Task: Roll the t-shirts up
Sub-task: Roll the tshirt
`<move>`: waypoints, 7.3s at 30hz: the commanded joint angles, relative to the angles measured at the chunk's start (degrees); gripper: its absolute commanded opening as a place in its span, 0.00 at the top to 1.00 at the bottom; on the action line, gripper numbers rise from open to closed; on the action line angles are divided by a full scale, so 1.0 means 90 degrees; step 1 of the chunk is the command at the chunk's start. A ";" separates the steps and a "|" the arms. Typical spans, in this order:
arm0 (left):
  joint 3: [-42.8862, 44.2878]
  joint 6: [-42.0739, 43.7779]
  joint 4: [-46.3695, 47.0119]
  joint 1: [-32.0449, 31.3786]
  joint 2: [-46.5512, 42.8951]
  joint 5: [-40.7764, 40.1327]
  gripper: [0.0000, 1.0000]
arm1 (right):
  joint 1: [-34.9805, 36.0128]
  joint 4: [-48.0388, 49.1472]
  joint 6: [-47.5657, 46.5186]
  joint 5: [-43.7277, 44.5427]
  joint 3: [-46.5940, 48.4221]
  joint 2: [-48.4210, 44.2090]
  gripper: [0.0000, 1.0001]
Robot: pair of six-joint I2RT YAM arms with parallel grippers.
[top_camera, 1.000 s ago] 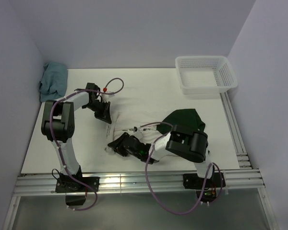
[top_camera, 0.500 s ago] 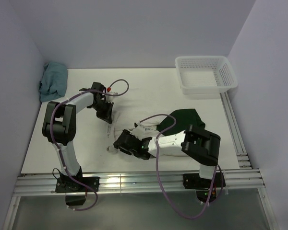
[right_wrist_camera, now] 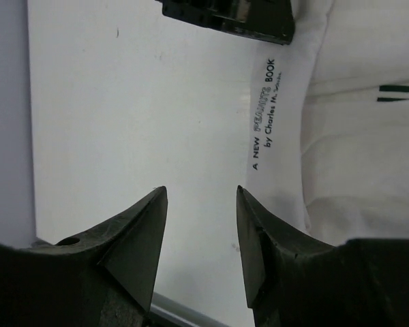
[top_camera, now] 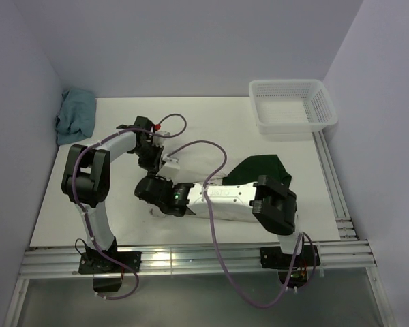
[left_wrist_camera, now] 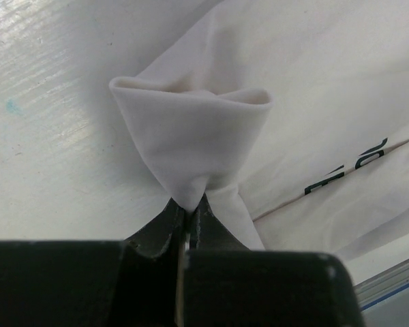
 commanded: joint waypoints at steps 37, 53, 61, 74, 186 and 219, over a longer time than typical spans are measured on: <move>0.0617 -0.0079 -0.0255 -0.0196 -0.0168 0.0001 0.73 | 0.0327 -0.1767 -0.0136 -0.0513 0.1018 0.1799 0.70; 0.0999 0.0370 -0.0509 0.0409 -0.0813 0.1982 0.31 | -0.0131 0.4952 0.0809 -0.1656 -0.3992 -0.0097 0.86; 0.0295 0.1258 -0.0549 0.0625 -0.0472 0.2726 0.30 | -0.0551 0.7425 0.1475 -0.2389 -0.5038 0.0419 0.86; -0.0565 0.0645 0.0906 0.0527 0.0105 0.2591 0.27 | -0.0796 0.8178 0.1729 -0.2770 -0.5175 0.0732 0.88; 0.0452 0.0770 -0.0081 0.0614 -0.0452 0.2812 0.34 | -0.0795 0.5773 0.0390 -0.2632 -0.4538 -0.0020 0.80; 0.0441 -0.0870 0.0536 0.0098 0.0262 0.0101 1.00 | -0.0933 0.5318 0.0431 -0.2682 -0.4433 -0.0028 0.51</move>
